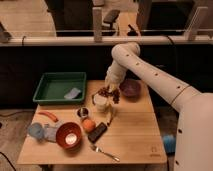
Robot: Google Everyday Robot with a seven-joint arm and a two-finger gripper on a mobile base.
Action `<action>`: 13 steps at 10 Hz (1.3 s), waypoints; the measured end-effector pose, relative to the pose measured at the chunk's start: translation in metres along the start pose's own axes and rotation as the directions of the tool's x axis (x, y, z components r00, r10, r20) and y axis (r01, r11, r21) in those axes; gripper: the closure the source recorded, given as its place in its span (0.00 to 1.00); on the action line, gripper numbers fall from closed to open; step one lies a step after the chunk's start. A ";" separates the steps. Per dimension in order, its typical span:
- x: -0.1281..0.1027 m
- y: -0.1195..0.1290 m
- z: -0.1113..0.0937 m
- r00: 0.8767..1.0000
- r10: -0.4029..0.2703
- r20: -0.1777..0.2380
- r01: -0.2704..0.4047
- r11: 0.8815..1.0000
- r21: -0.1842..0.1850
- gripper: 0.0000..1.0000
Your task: Place grapes in paper cup
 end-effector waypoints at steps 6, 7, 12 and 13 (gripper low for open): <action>0.000 -0.009 0.010 0.999 -0.028 0.016 0.028 0.999 -0.024 0.96; -0.002 -0.010 0.012 0.999 -0.034 0.019 0.034 0.999 -0.027 0.96; 0.000 -0.013 0.016 0.999 -0.048 0.026 0.049 0.998 -0.035 0.96; 0.000 -0.013 0.018 0.998 -0.052 0.028 0.054 0.998 -0.038 0.96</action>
